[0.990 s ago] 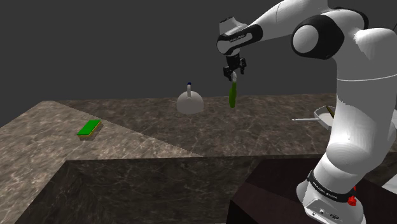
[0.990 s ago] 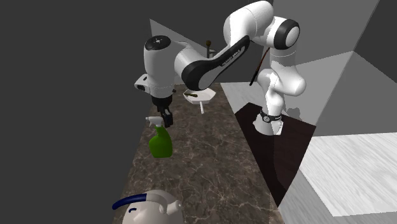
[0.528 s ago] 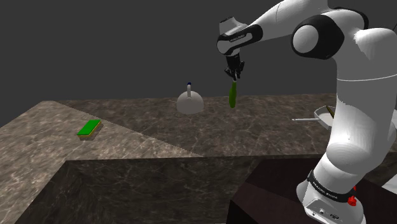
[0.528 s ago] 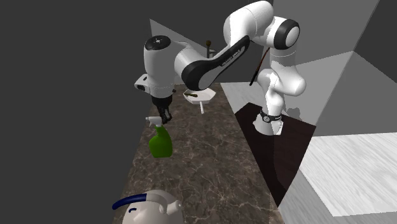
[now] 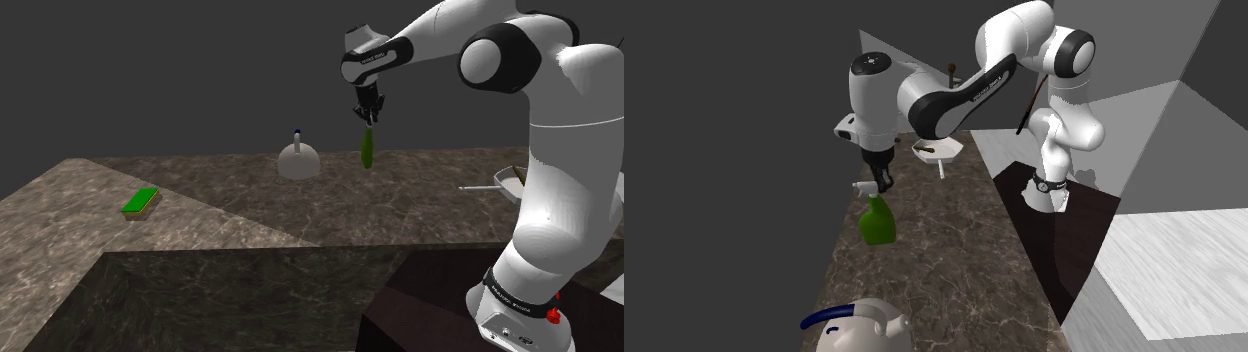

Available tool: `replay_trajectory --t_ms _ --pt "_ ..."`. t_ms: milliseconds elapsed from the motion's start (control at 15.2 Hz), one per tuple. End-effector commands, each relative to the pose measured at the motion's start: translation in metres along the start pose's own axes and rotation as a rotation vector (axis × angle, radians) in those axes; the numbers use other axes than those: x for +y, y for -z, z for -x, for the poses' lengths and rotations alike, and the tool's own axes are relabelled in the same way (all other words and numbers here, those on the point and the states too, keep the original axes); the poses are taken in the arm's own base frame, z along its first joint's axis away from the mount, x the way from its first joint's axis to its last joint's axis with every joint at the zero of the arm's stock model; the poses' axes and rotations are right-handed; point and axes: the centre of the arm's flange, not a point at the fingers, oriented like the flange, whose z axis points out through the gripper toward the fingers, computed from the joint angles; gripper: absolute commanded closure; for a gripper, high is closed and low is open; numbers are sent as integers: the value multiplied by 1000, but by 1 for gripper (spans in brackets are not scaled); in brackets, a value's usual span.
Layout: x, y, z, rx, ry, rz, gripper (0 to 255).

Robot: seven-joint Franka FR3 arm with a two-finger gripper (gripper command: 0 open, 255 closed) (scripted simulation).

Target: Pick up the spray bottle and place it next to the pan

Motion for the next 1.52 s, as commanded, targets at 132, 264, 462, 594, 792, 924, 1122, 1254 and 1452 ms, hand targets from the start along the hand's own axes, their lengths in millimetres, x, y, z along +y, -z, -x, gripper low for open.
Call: replay_trajectory --t_ms 132,264,462,594,792,924,1122,1254,1452 --pt "6 19 1 0 0 0 255" --pt "9 29 1 0 0 0 255" --pt "14 45 2 0 0 0 255" --pt "17 55 2 0 0 0 255" --pt "21 70 2 0 0 0 255" --pt "25 80 3 0 0 0 255" --pt "29 95 3 0 0 0 255" --pt "31 101 3 0 0 0 255" --pt "61 91 28 0 0 0 255"
